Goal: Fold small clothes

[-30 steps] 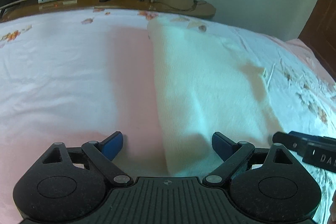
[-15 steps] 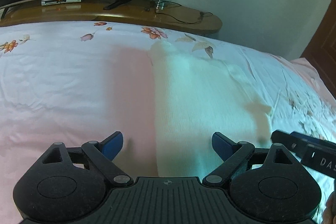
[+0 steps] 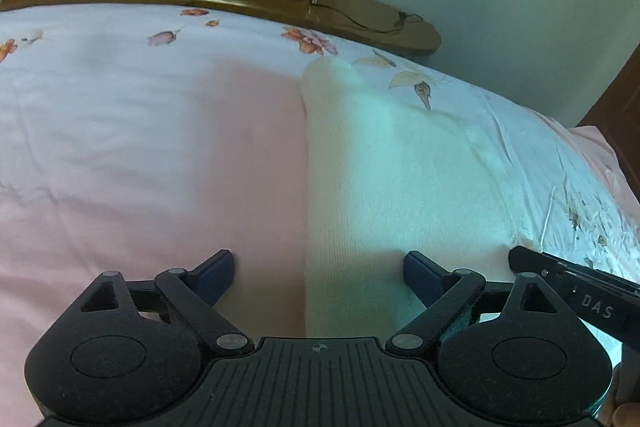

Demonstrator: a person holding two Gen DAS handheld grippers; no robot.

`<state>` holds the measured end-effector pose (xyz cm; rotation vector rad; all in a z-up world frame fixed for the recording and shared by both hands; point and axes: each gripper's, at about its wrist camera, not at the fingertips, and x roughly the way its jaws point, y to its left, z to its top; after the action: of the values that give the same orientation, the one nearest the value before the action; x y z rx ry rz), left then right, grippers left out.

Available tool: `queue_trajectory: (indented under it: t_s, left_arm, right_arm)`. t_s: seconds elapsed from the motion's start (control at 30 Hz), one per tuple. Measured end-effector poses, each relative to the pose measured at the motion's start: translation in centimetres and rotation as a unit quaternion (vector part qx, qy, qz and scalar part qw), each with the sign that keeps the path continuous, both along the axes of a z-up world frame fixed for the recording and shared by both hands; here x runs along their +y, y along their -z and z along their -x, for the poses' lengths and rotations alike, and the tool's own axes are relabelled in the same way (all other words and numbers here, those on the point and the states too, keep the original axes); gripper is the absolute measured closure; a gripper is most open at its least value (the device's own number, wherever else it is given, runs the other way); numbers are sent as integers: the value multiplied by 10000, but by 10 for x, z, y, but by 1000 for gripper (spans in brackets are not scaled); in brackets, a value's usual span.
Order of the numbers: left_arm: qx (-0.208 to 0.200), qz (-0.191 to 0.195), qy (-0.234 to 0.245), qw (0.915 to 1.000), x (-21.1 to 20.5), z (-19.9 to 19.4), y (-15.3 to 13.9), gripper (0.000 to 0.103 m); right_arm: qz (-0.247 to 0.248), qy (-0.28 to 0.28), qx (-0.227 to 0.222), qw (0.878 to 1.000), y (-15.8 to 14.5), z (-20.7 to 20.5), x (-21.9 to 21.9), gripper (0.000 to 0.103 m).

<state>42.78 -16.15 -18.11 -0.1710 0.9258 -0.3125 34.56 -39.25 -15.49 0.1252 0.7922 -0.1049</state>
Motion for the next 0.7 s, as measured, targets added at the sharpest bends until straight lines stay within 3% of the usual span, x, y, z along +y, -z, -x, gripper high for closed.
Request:
queue_trajectory:
  t_s: [0.1,0.17,0.23,0.27,0.5,0.63,0.67,0.7]
  left_arm:
    - [89,125,53,9999,2,-1,-3,12]
    - [162,299,49,9994,5,-2,-4,12]
    - [264,375,35,9989,6,-5,-3,12]
    - [298,414,29,9987,7,-7,-2,12]
    - [391,795,166,9959,3,-14,6,12]
    - [457,1205,290,9912,3,-21,11,12]
    - [486,1319,279,9897,5,-23,12,15]
    - [528,1447,270,9877,6,-25,14,34]
  right_arm:
    - [-49,-67,-22,10000,-4,4,-2,71]
    - [-287,-45,-102,9995,-10,8,-7,59]
    - [-514,-3,-154,9986,-15,10,-13,39]
    - [-628,2,-156,9979,-16,10,-16,37]
    - [-1101,162,58,9938,-3,-6,-28,30]
    - [-1649,208,258,9858,13,-16,-39,30]
    - [-1820,222,270,9827,18,-18,-43,30]
    - [-1952,223,245,9802,21,-19,-46,30]
